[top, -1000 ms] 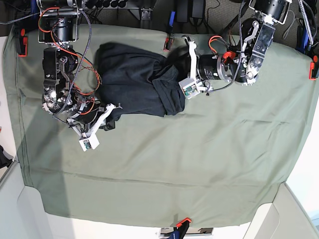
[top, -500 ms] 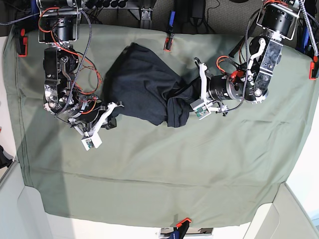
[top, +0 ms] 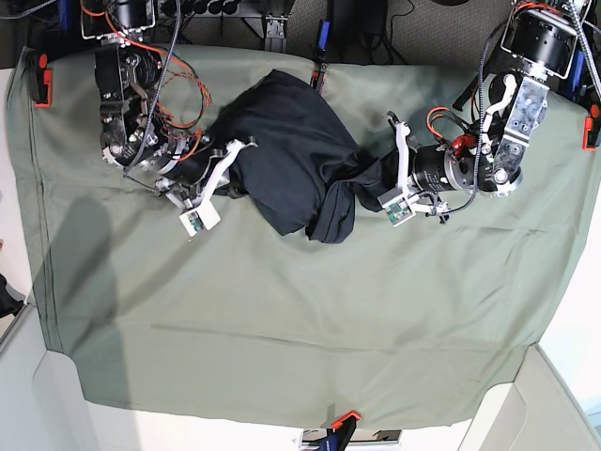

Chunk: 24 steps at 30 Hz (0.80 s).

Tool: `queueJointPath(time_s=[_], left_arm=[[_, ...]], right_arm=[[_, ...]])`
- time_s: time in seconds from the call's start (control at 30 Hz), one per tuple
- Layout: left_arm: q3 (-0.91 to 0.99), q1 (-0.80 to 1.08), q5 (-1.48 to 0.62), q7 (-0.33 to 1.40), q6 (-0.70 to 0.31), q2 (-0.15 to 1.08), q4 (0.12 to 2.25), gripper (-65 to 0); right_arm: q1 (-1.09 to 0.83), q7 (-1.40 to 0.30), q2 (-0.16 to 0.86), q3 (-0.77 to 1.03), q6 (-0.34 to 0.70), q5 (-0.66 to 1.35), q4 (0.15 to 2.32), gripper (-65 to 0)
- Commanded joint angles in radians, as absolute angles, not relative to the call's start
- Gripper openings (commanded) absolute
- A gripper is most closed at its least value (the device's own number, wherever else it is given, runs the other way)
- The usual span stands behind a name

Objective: Fold the T-shirt properly

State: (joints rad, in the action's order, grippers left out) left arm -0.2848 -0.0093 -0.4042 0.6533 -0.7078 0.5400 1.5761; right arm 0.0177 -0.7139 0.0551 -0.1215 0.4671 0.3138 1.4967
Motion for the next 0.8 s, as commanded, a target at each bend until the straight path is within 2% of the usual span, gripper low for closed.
queueJointPath(time_s=[0.0,0.17,0.43,0.53,0.6,0.77], left_arm=[[-0.274,-0.046,-0.400,0.639,-0.698,0.550,1.583,-59.7],[-0.275,-0.134,-0.407,0.639,-0.698,0.519,1.525,-59.7],[-0.276,-0.270,-0.426,0.640,-0.698,0.409,1.306,-59.6],[-0.276,-0.296,-0.444,0.703,-0.698,0.388,1.253,-59.6],[-0.276,-0.293,-0.525,0.797,-0.698,0.405,1.251,-59.6],[-0.276,-0.210,-0.931,1.031,-0.698,0.527,1.317,-59.6]], right_arm=[[-0.010,-0.760,0.055,-0.130,0.487,0.315,1.533,-65.0],[-0.067,-0.796,0.055,-0.130,0.486,0.317,1.665,-65.0],[-0.055,-0.791,0.055,-0.113,0.485,0.328,1.669,-65.0],[-0.031,-0.785,0.055,-0.073,0.483,0.314,1.669,-65.0],[-0.011,-0.785,0.056,-0.031,0.483,0.314,1.669,-65.0],[0.014,-0.785,0.056,0.074,0.484,0.330,1.669,-65.0]])
